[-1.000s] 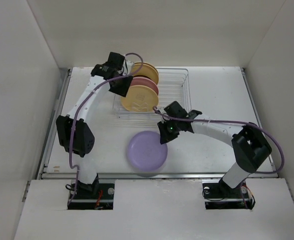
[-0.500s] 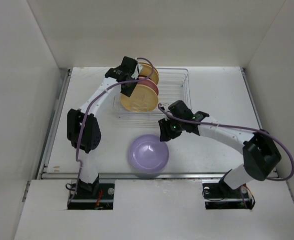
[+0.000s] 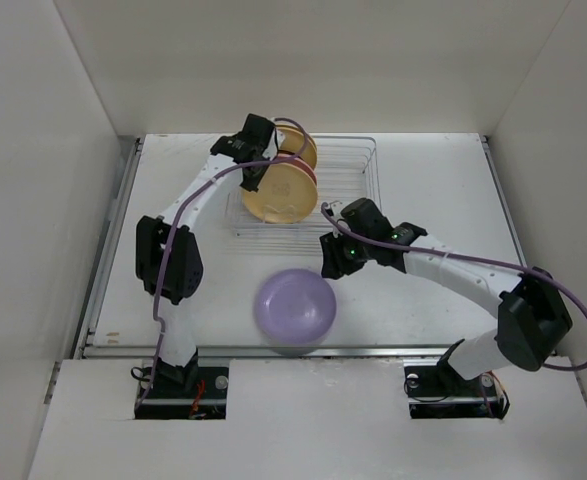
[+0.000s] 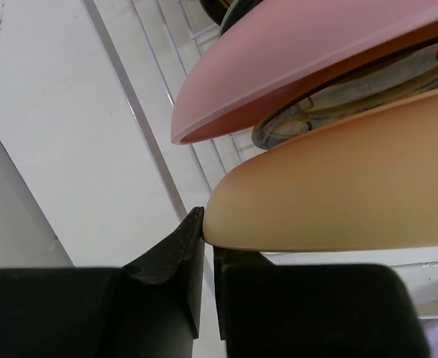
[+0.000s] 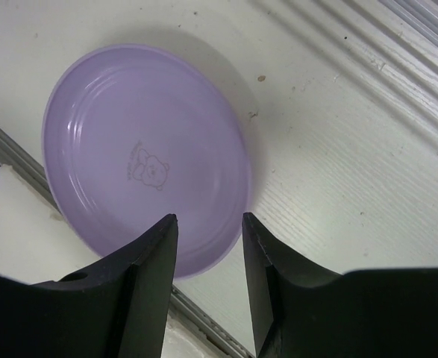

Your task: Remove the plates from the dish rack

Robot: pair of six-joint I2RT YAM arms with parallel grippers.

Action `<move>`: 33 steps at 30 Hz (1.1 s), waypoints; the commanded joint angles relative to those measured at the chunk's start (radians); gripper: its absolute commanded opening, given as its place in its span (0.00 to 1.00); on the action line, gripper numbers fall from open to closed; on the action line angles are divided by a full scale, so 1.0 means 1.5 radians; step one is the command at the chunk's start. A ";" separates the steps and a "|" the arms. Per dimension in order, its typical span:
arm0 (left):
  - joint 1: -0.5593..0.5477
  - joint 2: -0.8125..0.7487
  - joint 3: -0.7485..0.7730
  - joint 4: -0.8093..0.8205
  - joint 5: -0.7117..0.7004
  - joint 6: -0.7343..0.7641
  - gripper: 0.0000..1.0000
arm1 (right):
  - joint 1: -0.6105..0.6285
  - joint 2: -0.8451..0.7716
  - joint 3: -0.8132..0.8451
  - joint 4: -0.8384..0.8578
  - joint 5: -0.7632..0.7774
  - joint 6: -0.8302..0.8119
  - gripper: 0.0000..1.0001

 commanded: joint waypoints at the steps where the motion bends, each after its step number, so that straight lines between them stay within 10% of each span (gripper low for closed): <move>1: 0.000 -0.071 0.027 0.016 0.013 -0.010 0.00 | 0.001 -0.025 0.011 -0.003 0.009 0.004 0.46; 14: 0.000 -0.161 0.048 0.004 0.102 -0.042 0.00 | 0.001 -0.076 0.087 -0.038 0.047 0.010 0.46; 24: -0.007 -0.174 0.121 -0.211 0.258 -0.013 0.00 | 0.001 -0.185 0.122 -0.076 0.199 0.058 0.51; 33: -0.137 -0.199 -0.105 -0.321 0.257 0.083 0.00 | 0.001 -0.326 0.138 -0.070 0.387 0.114 0.66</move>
